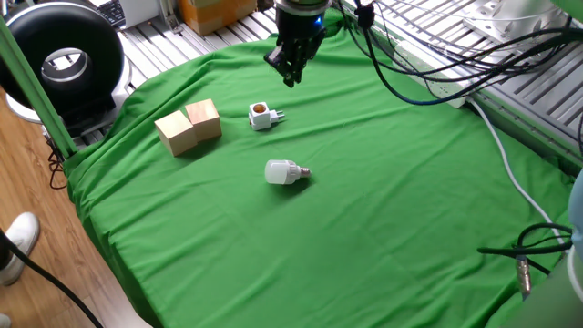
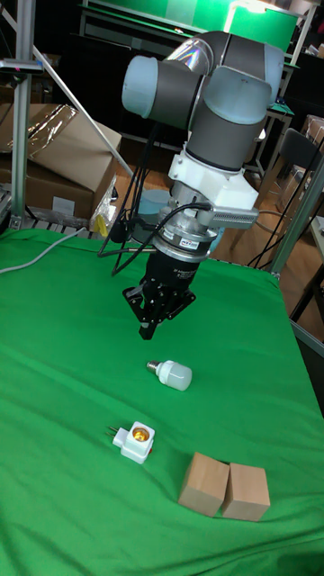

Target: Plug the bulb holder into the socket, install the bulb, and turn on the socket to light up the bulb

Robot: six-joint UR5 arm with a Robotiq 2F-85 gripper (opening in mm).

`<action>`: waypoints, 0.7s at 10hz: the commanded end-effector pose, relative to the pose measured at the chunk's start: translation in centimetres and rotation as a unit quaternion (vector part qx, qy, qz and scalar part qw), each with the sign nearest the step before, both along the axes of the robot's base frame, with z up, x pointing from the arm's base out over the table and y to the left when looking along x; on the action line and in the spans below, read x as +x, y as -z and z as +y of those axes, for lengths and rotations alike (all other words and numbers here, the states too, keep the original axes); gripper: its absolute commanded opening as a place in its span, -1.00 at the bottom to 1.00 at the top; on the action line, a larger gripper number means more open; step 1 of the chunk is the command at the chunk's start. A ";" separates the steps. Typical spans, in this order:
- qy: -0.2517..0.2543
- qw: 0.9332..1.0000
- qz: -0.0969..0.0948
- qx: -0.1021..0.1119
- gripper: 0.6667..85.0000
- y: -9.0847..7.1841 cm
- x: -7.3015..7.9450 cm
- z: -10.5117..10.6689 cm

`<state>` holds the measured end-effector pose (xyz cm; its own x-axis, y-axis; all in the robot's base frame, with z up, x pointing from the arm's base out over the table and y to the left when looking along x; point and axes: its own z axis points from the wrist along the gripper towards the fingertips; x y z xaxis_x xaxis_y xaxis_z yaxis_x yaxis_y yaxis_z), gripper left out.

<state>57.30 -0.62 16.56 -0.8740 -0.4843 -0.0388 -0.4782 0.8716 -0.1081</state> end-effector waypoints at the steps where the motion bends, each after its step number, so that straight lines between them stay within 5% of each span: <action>1: -0.019 1.000 -0.016 -0.011 -0.99 0.0 1.0 -0.2; 4: -0.043 0.999 -0.006 0.016 -0.99 0.3 0.5 1.3; 7: -0.045 0.999 -0.010 0.020 -0.99 0.8 0.9 1.7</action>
